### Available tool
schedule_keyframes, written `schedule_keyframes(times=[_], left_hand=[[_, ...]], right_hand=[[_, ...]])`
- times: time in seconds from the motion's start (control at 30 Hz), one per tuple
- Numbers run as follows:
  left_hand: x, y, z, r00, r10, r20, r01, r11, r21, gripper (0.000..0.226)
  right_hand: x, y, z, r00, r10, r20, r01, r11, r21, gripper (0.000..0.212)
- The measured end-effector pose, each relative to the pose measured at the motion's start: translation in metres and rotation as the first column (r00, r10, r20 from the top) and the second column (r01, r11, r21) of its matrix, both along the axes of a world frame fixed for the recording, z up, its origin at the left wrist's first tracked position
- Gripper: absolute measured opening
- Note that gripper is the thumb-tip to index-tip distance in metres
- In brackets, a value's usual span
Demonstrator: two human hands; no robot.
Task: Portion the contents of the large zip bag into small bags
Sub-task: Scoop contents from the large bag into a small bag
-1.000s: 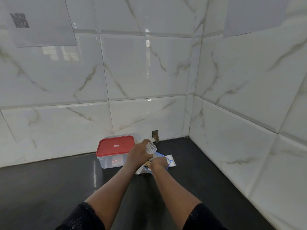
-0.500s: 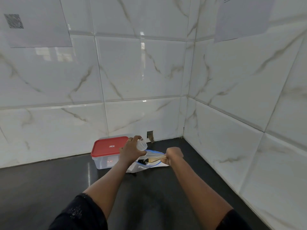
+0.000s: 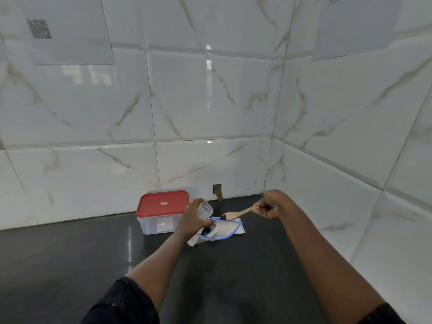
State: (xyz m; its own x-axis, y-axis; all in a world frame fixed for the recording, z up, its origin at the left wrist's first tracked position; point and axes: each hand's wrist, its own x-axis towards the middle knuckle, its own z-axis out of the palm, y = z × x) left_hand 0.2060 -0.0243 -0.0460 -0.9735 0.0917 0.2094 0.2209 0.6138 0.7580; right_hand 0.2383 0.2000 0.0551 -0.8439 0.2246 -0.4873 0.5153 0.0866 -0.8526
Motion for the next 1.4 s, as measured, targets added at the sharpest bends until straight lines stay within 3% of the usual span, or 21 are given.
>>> schedule_keyframes(times=[0.13, 0.23, 0.33, 0.47, 0.63, 0.8, 0.93, 1.03, 1.23, 1.4], left_hand=[[0.001, 0.002, -0.002, 1.000, -0.024, -0.001, 0.024, 1.000, 0.012, 0.069], [0.003, 0.004, -0.005, 0.999, -0.036, -0.001, 0.036, 0.999, 0.022, 0.067], [0.004, 0.005, -0.005, 0.999, -0.037, 0.002, 0.037, 0.999, 0.034, 0.068], [0.005, 0.002, -0.003, 1.000, -0.026, 0.011, 0.025, 0.999, 0.027, 0.071], [0.006, -0.002, -0.001, 0.999, -0.007, 0.035, 0.007, 1.000, 0.008, 0.071], [0.008, -0.001, 0.000, 0.998, -0.016, 0.062, 0.015, 1.000, 0.008, 0.065], [0.007, -0.002, 0.000, 0.997, 0.011, 0.074, -0.012, 1.000, 0.015, 0.060], [0.009, -0.003, 0.000, 0.997, 0.038, 0.065, -0.041, 0.999, 0.030, 0.055], [0.013, -0.006, 0.001, 0.997, 0.066, 0.041, -0.068, 0.997, 0.027, 0.051], [0.015, -0.009, 0.001, 0.995, 0.092, 0.027, -0.093, 0.995, 0.043, 0.050]], right_hand=[[-0.001, -0.015, 0.007, 0.993, -0.048, -0.106, 0.045, 0.998, -0.031, 0.032], [-0.002, -0.034, 0.002, 0.973, -0.047, -0.225, 0.062, 0.996, 0.062, 0.025], [-0.001, -0.049, -0.006, 0.943, 0.104, -0.316, -0.018, 0.965, 0.263, 0.020], [0.007, -0.061, -0.005, 0.856, 0.343, -0.386, -0.099, 0.843, 0.529, 0.021], [0.017, -0.064, 0.003, 0.760, 0.506, -0.407, -0.109, 0.717, 0.689, 0.028], [0.023, -0.058, 0.014, 0.769, 0.441, -0.463, 0.007, 0.718, 0.696, 0.025], [0.026, -0.050, 0.026, 0.803, 0.435, -0.407, -0.013, 0.695, 0.718, 0.021], [0.027, -0.049, 0.017, 0.820, 0.506, -0.268, -0.114, 0.604, 0.789, 0.022], [0.016, -0.077, -0.060, 0.805, 0.583, -0.111, -0.220, 0.466, 0.857, 0.030], [0.013, -0.107, -0.095, 0.842, 0.536, -0.056, -0.232, 0.454, 0.860, 0.032]])
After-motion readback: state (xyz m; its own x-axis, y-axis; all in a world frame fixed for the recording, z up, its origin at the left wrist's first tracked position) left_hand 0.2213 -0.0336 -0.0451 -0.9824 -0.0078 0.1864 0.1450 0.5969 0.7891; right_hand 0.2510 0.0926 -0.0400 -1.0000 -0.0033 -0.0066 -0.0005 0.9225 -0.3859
